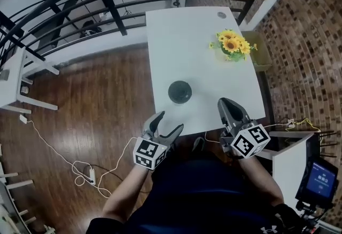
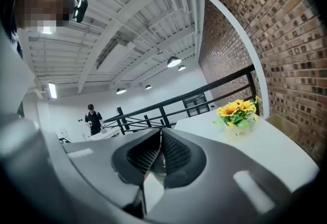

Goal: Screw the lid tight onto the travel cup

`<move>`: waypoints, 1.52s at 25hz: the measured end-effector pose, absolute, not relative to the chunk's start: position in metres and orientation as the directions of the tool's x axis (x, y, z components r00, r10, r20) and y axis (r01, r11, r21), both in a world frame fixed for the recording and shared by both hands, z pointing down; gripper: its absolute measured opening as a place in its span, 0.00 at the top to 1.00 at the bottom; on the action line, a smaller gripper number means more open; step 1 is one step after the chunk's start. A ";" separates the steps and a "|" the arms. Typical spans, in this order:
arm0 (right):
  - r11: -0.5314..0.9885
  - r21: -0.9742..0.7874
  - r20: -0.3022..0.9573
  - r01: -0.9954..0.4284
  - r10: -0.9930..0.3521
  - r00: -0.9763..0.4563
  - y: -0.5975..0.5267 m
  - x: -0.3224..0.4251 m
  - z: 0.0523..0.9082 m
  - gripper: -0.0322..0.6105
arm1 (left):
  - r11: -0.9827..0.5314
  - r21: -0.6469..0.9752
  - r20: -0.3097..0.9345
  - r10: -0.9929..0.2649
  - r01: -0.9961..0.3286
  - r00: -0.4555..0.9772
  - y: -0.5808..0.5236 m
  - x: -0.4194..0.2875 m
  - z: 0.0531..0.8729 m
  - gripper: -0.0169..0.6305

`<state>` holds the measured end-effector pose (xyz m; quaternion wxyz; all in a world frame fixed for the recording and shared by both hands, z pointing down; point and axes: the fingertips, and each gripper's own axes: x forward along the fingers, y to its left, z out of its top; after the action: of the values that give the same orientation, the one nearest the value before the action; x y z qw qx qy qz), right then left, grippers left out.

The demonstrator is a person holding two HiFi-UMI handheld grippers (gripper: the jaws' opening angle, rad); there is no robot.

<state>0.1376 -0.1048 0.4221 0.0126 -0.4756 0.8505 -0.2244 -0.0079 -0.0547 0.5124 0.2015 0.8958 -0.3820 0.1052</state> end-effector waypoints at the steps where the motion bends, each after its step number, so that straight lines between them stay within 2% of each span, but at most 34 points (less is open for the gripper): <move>1: 0.445 -0.400 0.194 -0.801 -0.813 -0.549 -0.103 0.139 0.423 0.93 | -0.626 0.286 0.345 -0.639 -0.726 0.687 -0.053 -0.006 0.513 0.45; 5: 0.453 -0.374 0.213 -0.810 -0.808 -0.550 -0.091 0.140 0.431 0.93 | -0.621 0.306 0.357 -0.628 -0.721 0.692 -0.043 -0.002 0.515 0.47; 15: 0.502 -0.291 0.210 -0.815 -0.797 -0.566 -0.081 0.130 0.430 0.93 | -0.613 0.307 0.297 -0.665 -0.728 0.685 -0.044 0.000 0.493 0.50; 23: 0.548 -0.214 0.219 -0.809 -0.780 -0.586 -0.077 0.120 0.429 0.93 | -0.633 0.184 0.227 -0.717 -0.752 0.659 -0.051 -0.002 0.469 0.57; 38: 0.550 -0.211 0.242 -0.808 -0.771 -0.589 -0.077 0.114 0.435 0.93 | -0.631 0.203 0.256 -0.704 -0.749 0.663 -0.052 -0.004 0.478 0.57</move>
<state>0.1145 -0.0770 0.4346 -0.0604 -0.4494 0.8784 -0.1510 -0.0036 -0.0517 0.4782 0.1471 0.8999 -0.4035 0.0762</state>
